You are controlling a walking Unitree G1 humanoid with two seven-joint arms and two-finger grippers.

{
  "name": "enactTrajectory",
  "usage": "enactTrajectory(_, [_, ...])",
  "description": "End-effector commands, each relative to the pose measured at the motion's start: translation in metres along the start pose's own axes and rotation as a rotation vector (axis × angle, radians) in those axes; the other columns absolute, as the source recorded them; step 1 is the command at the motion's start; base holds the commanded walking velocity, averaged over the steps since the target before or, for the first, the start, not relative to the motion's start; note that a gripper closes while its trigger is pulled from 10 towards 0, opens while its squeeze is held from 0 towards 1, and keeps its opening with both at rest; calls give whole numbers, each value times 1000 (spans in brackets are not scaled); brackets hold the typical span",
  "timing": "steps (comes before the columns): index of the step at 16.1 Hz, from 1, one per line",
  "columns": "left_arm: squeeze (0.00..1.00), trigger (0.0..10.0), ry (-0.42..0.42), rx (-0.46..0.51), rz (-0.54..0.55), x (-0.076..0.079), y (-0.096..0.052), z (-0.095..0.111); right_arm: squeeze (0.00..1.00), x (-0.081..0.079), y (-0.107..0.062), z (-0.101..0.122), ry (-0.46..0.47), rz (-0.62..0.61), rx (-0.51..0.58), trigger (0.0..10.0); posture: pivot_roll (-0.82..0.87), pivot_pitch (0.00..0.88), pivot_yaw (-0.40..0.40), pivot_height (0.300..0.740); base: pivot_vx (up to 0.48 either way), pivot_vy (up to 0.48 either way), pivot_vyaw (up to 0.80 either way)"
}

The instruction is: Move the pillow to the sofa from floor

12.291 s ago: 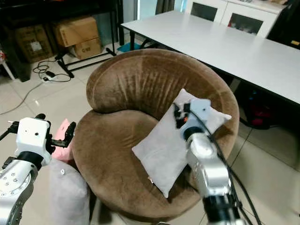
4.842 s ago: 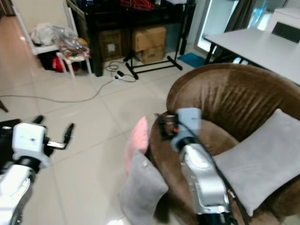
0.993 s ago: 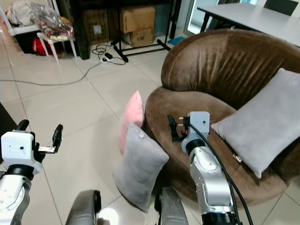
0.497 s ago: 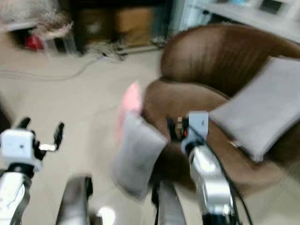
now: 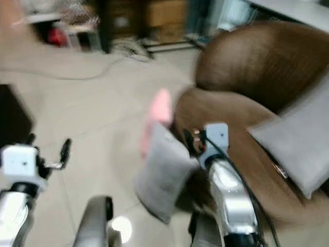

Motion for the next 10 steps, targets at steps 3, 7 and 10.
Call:
enactTrajectory(3, [0,10000,-15,20,-24,9,3,5,0,8,-3,-2,-28,-7,-13,10000,-11,0,-73,516,341,0,0])
enactTrajectory(7, [0,10000,-12,17,-23,8,3,4,0,9,-3,-2,-21,-9,-14,10000,-10,0,-74,516,315,0,0])
enactTrajectory(10, [0,10000,-4,11,-17,8,2,3,0,9,-3,-3,-8,-4,-14,10000,-10,0,-74,516,90,0,0])
Point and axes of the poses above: a point about 5 cm out from each wrist's last joint towards the gripper, its own y axis pointing out of the wrist towards the gripper, its own z axis along the axis of the wrist's last joint, x = y × z, the point moved 5 cm from there along y, pointing out of the wrist towards the gripper, and after that the axes turned 1 degree about y, right-handed, at the moved point
